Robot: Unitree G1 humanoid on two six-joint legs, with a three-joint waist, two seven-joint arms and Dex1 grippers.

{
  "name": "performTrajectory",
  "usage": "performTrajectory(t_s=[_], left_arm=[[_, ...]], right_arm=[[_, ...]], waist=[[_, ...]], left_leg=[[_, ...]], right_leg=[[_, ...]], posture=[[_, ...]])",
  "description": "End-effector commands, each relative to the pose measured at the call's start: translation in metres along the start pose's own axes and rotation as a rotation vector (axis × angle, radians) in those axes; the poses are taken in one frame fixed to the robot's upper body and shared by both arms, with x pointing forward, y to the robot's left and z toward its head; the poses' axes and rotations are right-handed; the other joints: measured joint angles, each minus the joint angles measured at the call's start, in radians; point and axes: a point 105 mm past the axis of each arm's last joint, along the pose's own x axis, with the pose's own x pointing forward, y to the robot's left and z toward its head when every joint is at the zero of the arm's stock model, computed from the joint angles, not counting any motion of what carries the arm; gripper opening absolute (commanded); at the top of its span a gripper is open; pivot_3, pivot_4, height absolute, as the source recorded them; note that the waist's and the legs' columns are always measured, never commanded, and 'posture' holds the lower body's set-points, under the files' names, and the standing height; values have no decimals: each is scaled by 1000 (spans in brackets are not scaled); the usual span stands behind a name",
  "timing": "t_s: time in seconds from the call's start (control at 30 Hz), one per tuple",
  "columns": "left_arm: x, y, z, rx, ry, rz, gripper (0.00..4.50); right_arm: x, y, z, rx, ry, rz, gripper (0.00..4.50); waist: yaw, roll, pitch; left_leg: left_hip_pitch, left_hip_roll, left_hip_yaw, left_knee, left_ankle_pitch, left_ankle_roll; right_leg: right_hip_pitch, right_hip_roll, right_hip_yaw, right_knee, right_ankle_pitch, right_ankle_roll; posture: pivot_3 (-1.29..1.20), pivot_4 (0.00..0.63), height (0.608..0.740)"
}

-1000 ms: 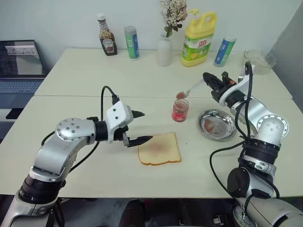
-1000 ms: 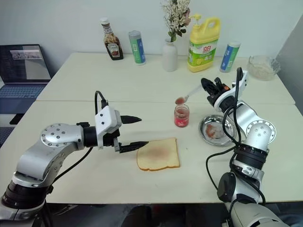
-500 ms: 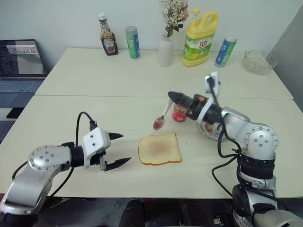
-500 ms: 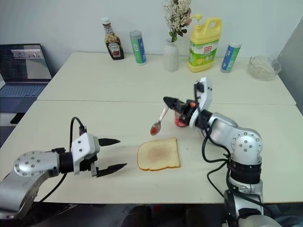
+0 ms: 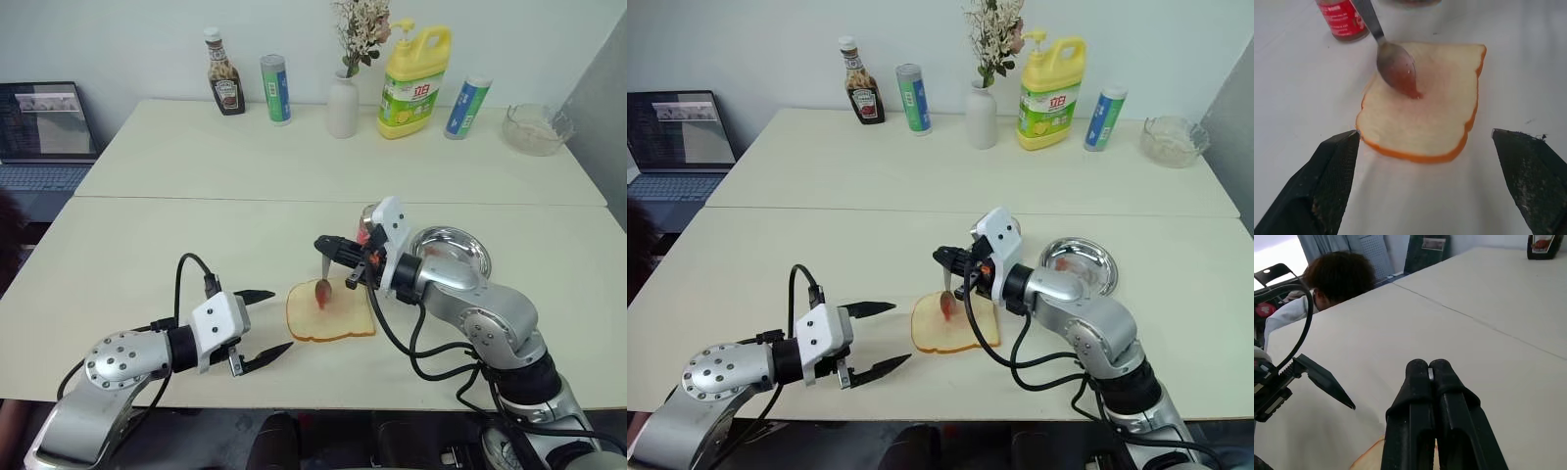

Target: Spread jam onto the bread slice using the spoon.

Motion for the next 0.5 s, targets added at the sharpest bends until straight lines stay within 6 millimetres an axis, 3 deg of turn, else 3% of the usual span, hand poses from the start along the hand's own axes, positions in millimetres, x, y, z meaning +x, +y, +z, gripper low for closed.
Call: performTrajectory(t_s=[0.03, 0.5], left_arm=[[3, 5, 14, 7, -43, 12, 4500], [2, 3, 7, 5, -19, -19, 4500]], right_arm=[[-1, 12, 19, -88, -64, 45, 10], [-8, 19, 32, -248, -54, 63, 10]], waist=[[0, 0, 0], [0, 0, 0]], left_leg=[[0, 0, 0, 0, 0, 0], [0, 0, 0, 0, 0, 0]], right_leg=[[0, 0, 0, 0, 0, 0], [0, 0, 0, 0, 0, 0]], posture=[[0, 150, 740], [0, 150, 740]])
